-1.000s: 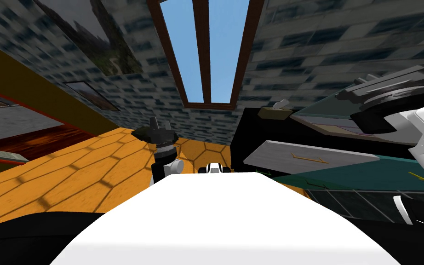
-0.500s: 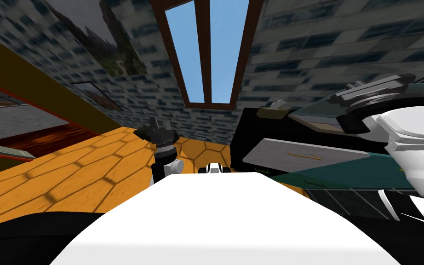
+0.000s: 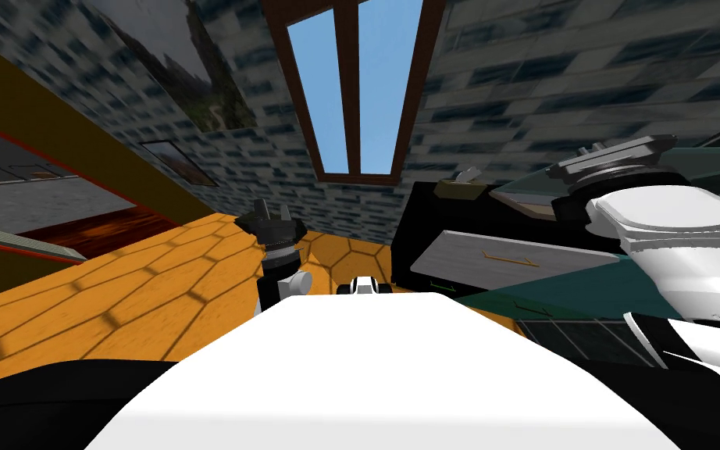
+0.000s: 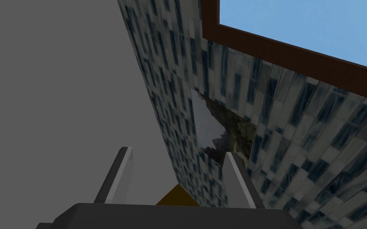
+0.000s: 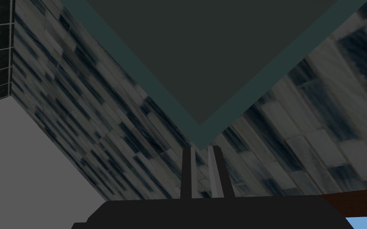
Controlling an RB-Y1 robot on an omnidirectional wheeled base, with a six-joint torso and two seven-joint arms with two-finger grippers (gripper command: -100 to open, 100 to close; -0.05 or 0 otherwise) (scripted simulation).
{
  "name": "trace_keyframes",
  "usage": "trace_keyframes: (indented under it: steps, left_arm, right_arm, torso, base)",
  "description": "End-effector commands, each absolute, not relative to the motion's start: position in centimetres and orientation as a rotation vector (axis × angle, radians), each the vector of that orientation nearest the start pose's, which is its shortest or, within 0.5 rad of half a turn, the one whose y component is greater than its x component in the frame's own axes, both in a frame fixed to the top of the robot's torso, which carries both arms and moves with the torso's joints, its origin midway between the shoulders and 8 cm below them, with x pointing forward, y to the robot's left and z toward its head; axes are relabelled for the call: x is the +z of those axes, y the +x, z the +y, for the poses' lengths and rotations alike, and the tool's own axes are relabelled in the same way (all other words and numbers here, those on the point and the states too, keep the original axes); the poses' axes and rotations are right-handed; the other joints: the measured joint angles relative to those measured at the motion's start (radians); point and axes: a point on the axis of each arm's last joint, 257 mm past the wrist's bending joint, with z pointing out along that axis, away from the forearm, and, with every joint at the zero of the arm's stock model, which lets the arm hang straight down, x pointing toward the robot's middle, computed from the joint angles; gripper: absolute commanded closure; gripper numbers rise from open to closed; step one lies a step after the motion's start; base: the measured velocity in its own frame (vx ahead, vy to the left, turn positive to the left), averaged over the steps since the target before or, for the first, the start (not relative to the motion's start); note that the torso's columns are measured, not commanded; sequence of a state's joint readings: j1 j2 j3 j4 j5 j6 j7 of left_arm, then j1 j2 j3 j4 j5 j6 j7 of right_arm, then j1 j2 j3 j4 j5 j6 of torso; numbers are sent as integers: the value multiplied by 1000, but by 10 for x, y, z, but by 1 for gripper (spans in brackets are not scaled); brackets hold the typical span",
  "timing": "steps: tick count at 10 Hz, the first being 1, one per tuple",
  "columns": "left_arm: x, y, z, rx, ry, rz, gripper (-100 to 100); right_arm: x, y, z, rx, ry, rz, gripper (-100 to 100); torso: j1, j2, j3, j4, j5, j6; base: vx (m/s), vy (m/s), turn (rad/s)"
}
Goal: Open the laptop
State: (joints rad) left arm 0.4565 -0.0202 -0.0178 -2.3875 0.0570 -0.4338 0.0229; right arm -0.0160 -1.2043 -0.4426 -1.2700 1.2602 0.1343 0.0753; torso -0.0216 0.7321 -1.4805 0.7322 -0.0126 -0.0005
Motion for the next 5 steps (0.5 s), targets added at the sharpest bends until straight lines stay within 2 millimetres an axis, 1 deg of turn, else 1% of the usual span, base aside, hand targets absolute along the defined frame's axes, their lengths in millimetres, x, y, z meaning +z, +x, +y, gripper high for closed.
trace_keyframes:
  steps: [1, 2, 3, 4, 5]
  left_arm:
    - [73, 333, 274, -1414, -650, 499, 0]
    - [73, 333, 274, -1414, -650, 499, 0]
    - [73, 333, 274, -1414, -650, 499, 0]
    - [73, 333, 274, -1414, -650, 499, 0]
    - [73, 333, 274, -1414, -650, 499, 0]
  right_arm:
    - [136, 449, -751, -1198, -110, 1271, 100]
    - [130, 451, -750, -1208, -112, 1273, 100]
    - [124, 453, -748, -1218, -115, 1277, 100]
    - [124, 453, -748, -1218, -115, 1277, 100]
    - [136, 455, -753, -1243, -86, 1238, 100]
  torso:
    - [3, 2, 2, 1, 1, 2]
    - [5, -1, 1, 1, 1, 6]
    - [6, -3, 0, 0, 0, 6]
    - [4, -4, -1, -1, 1, 4]
    - [5, -4, -2, -1, 2, 2]
  base:
    - [-83, -27, 63]
    - [-8, 1, -21]
    - [15, 12, -25]
    - [12, 14, -20]
    - [-122, -25, 174]
